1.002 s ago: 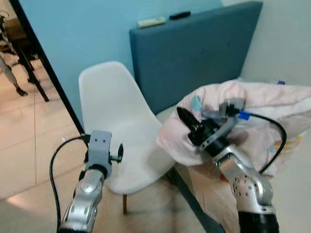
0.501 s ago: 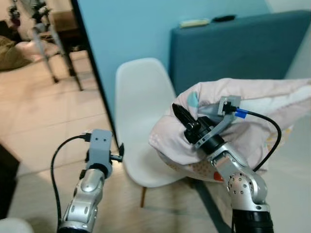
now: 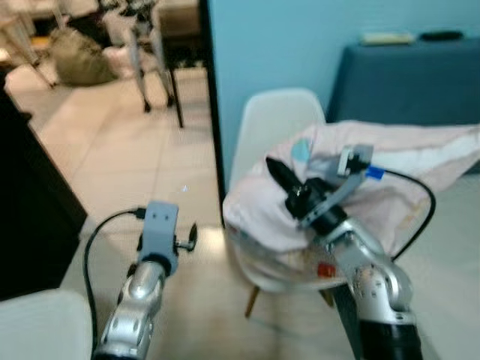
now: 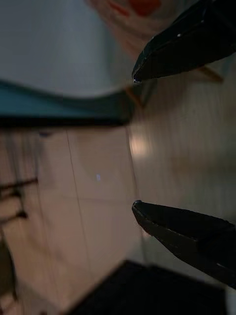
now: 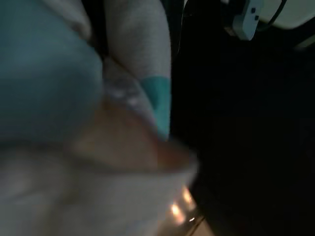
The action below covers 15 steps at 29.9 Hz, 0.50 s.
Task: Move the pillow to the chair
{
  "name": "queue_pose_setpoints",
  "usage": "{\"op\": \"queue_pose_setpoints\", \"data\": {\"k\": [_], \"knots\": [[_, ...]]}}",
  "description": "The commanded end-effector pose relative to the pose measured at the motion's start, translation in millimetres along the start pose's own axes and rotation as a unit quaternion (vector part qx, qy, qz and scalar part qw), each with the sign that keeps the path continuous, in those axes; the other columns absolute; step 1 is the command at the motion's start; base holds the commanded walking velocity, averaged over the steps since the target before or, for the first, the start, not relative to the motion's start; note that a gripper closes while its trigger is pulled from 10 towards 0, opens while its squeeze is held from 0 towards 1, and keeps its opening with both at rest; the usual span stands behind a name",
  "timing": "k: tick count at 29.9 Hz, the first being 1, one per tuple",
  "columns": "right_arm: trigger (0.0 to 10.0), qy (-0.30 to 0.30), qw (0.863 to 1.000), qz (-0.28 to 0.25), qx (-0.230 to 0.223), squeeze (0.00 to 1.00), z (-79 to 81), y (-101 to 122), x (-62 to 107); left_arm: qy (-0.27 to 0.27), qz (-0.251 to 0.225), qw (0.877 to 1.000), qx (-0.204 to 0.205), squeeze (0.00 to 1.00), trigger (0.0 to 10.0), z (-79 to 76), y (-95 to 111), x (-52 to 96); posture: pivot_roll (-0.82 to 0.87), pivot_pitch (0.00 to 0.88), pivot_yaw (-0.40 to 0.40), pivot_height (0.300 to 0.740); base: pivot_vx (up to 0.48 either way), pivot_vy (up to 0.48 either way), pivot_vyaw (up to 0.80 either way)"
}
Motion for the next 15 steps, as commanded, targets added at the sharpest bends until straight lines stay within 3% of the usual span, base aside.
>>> {"op": "queue_pose_setpoints", "data": {"k": [1, 3, 6, 13, 15], "knots": [[10.0, 0.009, 1.000, -0.007, 0.012, 0.00, 5.3, 3, -5.9, -0.005, 0.007, 1.000, 0.003, 0.00, 10.0, -2.6, -3, 0.5, -0.05, 0.054, 0.018, 0.740, 0.000, 0.000, 0.69], [10.0, 0.005, 1.000, -0.006, 0.013, 0.00, 4.0, 3, -5.9, -0.005, 0.007, 1.000, 0.003, 0.00, 10.0, -2.8, -3, 0.4, -0.05, 0.054, 0.018, 0.740, 0.000, 0.000, 0.69], [10.0, -0.058, 0.998, 0.011, 0.024, 0.00, -14.9, -1, -5.7, -0.013, 0.003, 1.000, 0.005, 0.00, 10.0, -5.2, -1, 0.4, -0.05, 0.051, 0.017, 0.740, 0.000, 0.000, 0.00], [10.0, -0.068, 0.997, 0.016, 0.027, 0.00, -17.0, -3, -5.2, -0.024, -0.003, 1.000, 0.003, 0.00, 10.0, -8.6, 0, 1.0, -0.05, 0.051, 0.018, 0.740, 0.000, 0.000, 0.00], [10.0, -0.070, 0.997, 0.019, 0.027, 0.00, -17.7, -4, -5.4, -0.027, -0.005, 1.000, 0.002, 0.00, 10.0, -10.1, 1, 1.3, -0.05, 0.049, 0.018, 0.740, 0.302, 0.000, 0.00]]}}
Point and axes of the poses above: a point about 5 cm out from each wrist's last joint towards the gripper, its own x axis pointing back from the gripper into the wrist, its own y axis along the axis of the wrist's last joint, z = x × y, the point moved 2 cm from there along -x, pointing out of the wrist towards the gripper, and after that the axes turned 12 degrees about -x, right-handed, at the moved point
